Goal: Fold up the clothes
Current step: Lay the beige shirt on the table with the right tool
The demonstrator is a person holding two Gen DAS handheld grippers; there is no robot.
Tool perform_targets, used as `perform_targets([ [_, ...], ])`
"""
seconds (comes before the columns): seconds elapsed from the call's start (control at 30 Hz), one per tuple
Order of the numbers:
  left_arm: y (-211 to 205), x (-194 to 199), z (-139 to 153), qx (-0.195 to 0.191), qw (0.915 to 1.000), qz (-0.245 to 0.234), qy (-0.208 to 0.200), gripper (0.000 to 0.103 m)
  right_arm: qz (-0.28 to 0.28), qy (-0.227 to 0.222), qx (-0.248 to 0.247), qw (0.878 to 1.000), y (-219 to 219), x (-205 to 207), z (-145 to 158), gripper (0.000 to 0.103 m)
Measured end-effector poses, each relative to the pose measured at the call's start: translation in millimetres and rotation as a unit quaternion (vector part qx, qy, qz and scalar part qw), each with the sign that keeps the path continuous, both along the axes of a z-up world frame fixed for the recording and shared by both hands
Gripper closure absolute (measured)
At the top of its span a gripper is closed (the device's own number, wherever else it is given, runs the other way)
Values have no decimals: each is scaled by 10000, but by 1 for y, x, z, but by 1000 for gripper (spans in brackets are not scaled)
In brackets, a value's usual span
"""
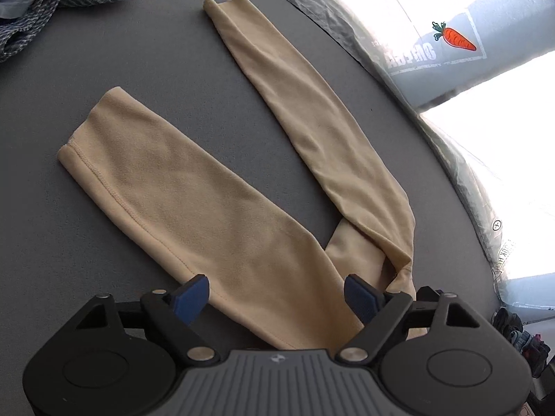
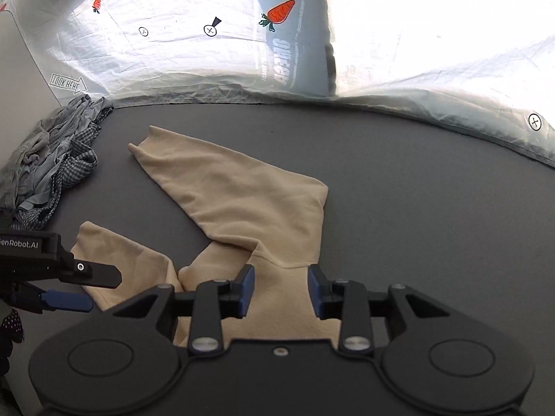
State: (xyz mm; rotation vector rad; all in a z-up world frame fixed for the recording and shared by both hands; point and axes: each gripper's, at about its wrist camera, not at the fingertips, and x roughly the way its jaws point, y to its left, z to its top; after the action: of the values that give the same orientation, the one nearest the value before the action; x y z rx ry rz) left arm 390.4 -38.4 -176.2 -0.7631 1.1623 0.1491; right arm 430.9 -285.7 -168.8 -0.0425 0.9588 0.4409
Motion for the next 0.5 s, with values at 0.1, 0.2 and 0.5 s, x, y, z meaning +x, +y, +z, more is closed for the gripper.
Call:
perform_targets([
  [0.1, -11, 27, -14, -49, 9998, -180, 97, 24, 315, 51, -278, 9991, 25, 16, -18, 66],
  [0.2, -24, 45, -28, 58, 9986, -369, 369, 37, 366, 22, -665, 9971, 36, 25, -31, 67],
  [0.5, -40, 51, -27, 555, 9977, -318, 206, 101, -421, -865, -164, 9952, 1, 19, 8, 97],
])
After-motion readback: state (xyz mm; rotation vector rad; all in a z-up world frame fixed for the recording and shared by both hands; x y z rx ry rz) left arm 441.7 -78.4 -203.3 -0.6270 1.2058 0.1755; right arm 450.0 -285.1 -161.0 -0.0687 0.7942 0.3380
